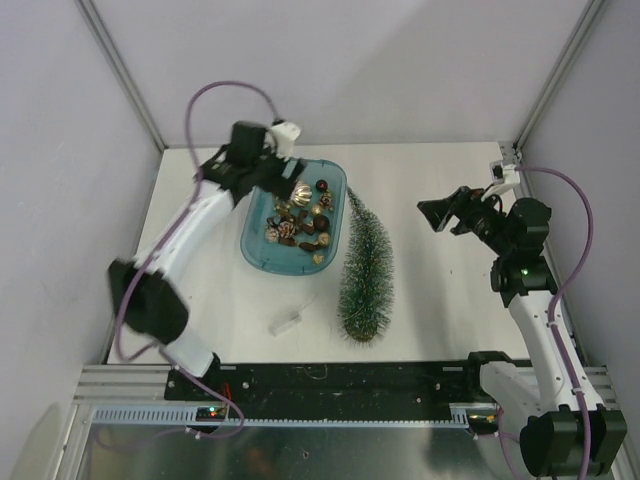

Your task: Decorate the small christmas tree

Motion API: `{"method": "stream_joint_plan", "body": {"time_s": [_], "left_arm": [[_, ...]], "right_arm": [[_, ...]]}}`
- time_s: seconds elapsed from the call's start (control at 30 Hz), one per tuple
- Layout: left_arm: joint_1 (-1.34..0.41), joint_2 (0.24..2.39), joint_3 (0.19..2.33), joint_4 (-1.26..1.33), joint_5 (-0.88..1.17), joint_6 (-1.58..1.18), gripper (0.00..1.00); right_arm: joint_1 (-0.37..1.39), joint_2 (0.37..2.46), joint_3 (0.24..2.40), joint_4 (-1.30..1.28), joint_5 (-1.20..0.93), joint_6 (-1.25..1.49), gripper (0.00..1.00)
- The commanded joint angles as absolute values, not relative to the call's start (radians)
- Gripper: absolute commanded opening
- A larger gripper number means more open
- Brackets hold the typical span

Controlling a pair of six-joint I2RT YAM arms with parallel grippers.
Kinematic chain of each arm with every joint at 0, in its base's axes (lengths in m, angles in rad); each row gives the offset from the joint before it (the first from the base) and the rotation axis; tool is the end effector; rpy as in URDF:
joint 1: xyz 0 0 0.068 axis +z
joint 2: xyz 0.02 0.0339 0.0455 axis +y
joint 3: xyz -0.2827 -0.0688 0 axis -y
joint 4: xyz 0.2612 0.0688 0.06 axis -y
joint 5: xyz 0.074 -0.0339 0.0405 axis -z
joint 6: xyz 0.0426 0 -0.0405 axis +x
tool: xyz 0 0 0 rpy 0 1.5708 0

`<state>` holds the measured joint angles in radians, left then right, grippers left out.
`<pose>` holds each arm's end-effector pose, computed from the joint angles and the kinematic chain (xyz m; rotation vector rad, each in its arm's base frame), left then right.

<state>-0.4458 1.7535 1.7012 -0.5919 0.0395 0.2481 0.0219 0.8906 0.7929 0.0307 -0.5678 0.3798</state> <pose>0.3859 -0.1863 0.3678 0.7750 2.0789 -0.1530 0.2171 0.0277 0.3602 -0.1470 1.6773 0.7675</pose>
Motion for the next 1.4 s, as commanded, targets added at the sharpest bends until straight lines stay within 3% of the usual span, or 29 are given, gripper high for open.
{"method": "stream_joint_plan", "body": {"time_s": [0.0, 0.27, 0.47, 0.73, 1.13, 1.37], "left_arm": [[-0.430, 1.374, 1.429, -0.577, 0.109, 0.379, 0.99], [-0.435, 0.899, 1.038, -0.709, 0.258, 0.575, 1.00], [-0.684, 0.688, 0.947, -0.859, 0.361, 0.679, 1.00], [-1.052, 0.717, 0.761, -0.828, 0.324, 0.742, 1.00], [-1.179, 0.853, 0.565, -0.543, 0.237, 0.774, 0.99], [-1.212, 0.937, 0.488, -0.405, 0.208, 0.802, 0.93]], "right_arm": [[0.023, 0.871, 0.794, -0.019, -0.505, 0.357, 0.85], [0.019, 0.862, 0.795, -0.049, -0.469, 0.349, 0.86], [0.010, 0.832, 0.802, -0.072, -0.460, 0.359, 0.86], [0.009, 0.812, 0.842, -0.113, -0.457, 0.353, 0.86], [0.008, 0.792, 0.844, -0.087, -0.479, 0.374, 0.85], [-0.004, 0.780, 0.845, -0.083, -0.492, 0.371, 0.84]]}}
